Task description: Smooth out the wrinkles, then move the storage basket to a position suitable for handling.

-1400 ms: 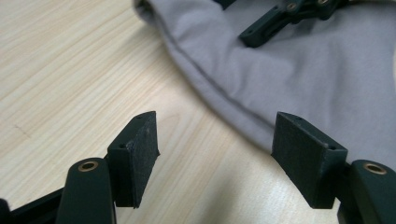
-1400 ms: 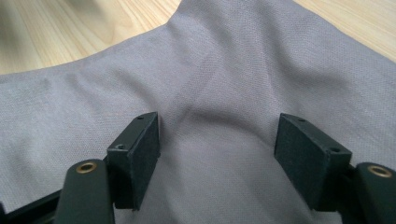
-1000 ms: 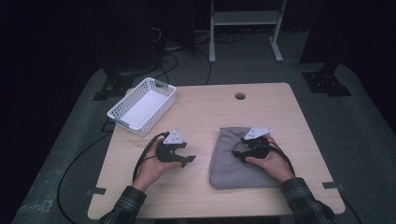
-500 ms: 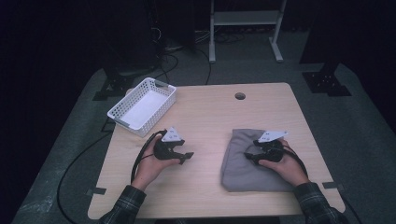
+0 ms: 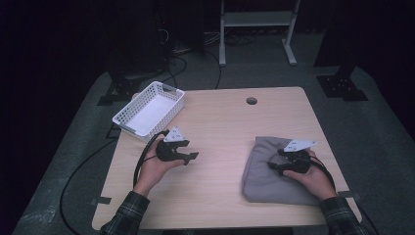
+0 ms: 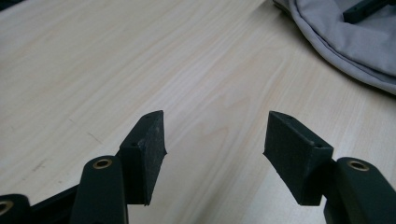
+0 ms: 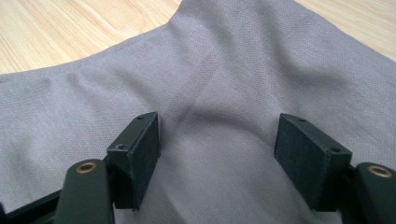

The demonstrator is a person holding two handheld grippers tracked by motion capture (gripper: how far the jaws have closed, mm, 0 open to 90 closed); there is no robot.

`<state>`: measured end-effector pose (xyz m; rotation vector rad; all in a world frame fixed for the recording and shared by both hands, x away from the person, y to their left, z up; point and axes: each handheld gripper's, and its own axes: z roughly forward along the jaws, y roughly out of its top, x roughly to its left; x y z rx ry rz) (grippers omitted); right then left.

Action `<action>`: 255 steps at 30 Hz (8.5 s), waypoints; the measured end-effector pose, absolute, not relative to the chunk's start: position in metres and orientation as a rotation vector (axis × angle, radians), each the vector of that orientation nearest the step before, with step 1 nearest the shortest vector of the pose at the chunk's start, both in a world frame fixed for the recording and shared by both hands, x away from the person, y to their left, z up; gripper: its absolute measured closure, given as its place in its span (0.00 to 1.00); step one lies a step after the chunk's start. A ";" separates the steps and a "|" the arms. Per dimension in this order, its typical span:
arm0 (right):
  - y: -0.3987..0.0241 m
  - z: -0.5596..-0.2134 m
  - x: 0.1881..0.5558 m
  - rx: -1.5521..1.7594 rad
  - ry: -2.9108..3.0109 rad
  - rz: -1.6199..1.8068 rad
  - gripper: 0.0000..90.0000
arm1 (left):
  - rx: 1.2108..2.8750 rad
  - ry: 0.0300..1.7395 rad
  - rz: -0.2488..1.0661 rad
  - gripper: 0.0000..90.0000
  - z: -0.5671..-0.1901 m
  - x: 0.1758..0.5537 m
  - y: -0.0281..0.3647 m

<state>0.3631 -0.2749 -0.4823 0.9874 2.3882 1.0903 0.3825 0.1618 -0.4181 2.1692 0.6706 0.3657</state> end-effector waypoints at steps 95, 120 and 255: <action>-0.277 -0.482 0.363 1.004 2.391 1.095 0.32 | 2.149 1.118 0.382 0.93 -0.410 0.444 0.247; -0.278 -0.482 0.363 0.999 2.398 1.101 0.32 | 2.174 1.013 0.302 0.93 -0.405 0.367 0.212; -0.278 -0.482 0.363 0.992 2.398 1.102 0.33 | 2.016 1.444 0.463 0.93 -0.409 0.372 0.321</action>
